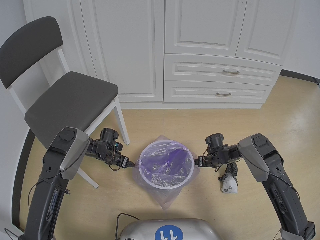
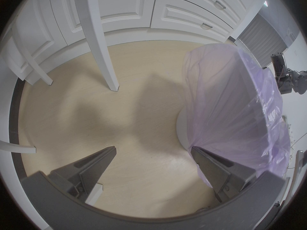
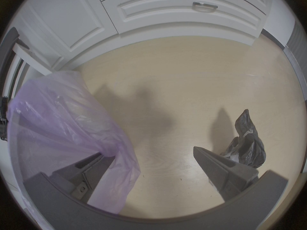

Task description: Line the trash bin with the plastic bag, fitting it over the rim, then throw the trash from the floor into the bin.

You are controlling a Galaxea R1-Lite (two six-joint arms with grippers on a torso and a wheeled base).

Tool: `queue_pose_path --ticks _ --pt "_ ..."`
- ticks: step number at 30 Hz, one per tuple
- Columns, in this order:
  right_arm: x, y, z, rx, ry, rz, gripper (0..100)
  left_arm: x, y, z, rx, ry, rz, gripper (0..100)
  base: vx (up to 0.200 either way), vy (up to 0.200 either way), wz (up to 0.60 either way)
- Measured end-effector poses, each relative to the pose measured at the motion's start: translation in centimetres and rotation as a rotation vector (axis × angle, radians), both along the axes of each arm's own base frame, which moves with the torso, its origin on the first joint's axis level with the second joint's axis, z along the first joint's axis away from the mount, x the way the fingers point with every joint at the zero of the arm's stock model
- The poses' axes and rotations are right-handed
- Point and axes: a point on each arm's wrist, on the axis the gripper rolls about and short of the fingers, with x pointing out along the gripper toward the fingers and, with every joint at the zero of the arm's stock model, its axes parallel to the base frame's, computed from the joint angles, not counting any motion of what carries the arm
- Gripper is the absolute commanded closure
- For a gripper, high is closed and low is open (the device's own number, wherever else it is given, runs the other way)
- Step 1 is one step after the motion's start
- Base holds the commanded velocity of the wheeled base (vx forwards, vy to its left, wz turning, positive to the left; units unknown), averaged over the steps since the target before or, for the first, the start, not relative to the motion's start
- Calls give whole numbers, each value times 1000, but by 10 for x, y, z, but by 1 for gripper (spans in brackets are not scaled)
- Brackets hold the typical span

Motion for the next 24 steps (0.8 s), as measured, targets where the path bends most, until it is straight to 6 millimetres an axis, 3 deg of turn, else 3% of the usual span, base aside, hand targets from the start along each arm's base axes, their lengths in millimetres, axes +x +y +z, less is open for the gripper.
queue_pose_path --ticks 12,19,24 --pt "-2 0 -4 10 37 -20 0 6 -2 -3 15 -16 13 0 0 0 0" --pt "-2 2 23 50 4 -47 0 -2 7 20 15 -16 30 0 0 0 0" --pt "-5 -8 41 45 0 -48 0 -15 12 43 16 -5 35 0 0 0 0"
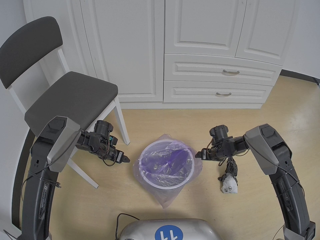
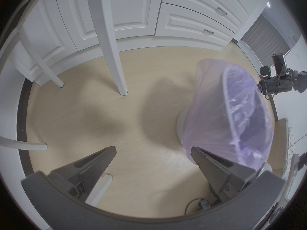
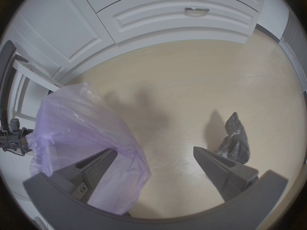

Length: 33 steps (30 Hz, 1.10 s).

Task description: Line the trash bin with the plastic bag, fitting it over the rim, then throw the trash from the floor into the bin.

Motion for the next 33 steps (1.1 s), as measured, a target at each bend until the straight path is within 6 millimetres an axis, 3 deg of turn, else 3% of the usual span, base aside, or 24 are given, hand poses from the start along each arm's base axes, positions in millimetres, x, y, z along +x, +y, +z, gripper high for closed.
queue_pose_path --ticks 7,14,19,26,33 --pt "-9 -14 23 -10 0 52 0 -15 -5 37 -16 -83 -16 0 0 0 0" --pt "-7 -1 32 10 -95 68 0 -31 -43 57 -20 -126 -113 0 0 0 0" --pt "-7 1 30 20 -106 61 0 -29 -76 66 -2 -192 -208 0 0 0 0" --pt "-6 0 29 27 -109 53 0 -17 -98 67 67 -200 -276 0 0 0 0" --pt "-2 -5 30 35 -121 45 0 -11 -109 48 148 -170 -369 0 0 0 0"
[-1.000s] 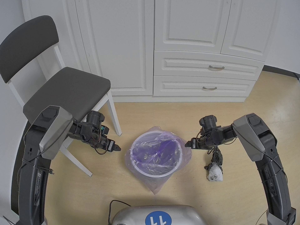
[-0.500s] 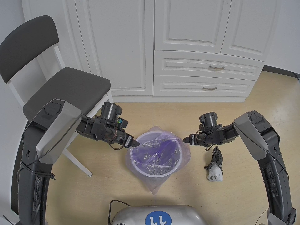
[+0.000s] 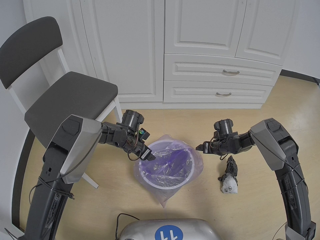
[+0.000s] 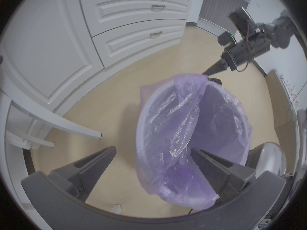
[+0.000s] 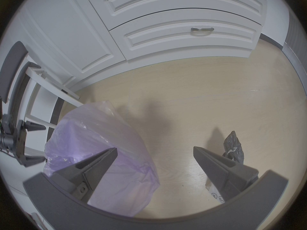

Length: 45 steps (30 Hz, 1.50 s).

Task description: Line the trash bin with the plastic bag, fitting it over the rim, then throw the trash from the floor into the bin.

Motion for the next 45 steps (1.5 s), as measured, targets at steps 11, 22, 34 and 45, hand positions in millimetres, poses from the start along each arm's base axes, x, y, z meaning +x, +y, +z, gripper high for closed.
queue_pose_path --ticks 11,22,34,45 --pt "2 -1 -2 3 -1 -3 0 14 -2 -28 -23 -93 4 0 0 0 0" --pt "2 -4 3 7 -13 -8 0 27 1 -31 -150 -183 107 0 0 0 0" --pt "-5 3 8 2 -7 10 0 27 -6 -8 -266 -204 156 0 0 0 0" --pt "-4 14 -9 17 -59 30 0 39 11 -19 -310 -250 216 0 0 0 0"
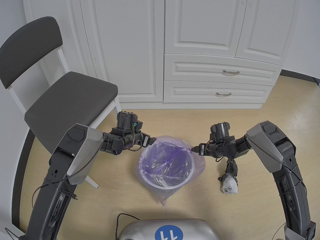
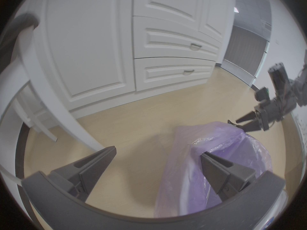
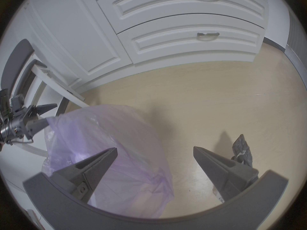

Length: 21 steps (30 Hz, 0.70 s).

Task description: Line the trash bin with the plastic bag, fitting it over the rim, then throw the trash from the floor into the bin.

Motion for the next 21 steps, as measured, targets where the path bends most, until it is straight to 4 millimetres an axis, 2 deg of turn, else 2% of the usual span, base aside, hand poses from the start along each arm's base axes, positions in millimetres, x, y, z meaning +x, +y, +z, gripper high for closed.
queue_pose_path --ticks 6,21 --pt "-8 6 -9 -16 31 25 0 2 3 -5 -26 14 17 0 0 0 0" --pt "-28 5 -15 -41 93 133 0 4 13 -26 -26 49 36 0 0 0 0"
